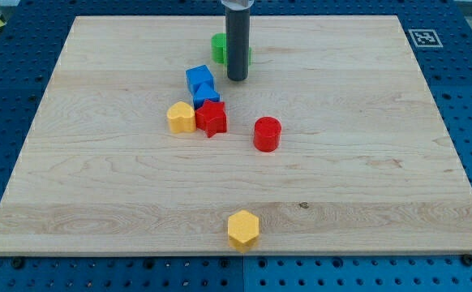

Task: Push both the green blocks at the top center

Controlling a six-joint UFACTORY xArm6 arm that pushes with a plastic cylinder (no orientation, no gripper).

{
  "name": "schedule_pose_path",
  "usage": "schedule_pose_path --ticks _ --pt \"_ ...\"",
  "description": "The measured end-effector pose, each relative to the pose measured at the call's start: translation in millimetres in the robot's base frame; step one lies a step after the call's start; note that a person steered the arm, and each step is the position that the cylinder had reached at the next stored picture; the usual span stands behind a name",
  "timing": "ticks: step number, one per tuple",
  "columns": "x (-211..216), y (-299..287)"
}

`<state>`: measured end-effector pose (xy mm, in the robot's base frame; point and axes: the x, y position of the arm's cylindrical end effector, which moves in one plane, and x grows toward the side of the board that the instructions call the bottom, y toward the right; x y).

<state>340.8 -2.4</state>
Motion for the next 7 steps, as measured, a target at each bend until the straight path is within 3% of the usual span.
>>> schedule_pose_path --ticks 7 --pt "-75 0"
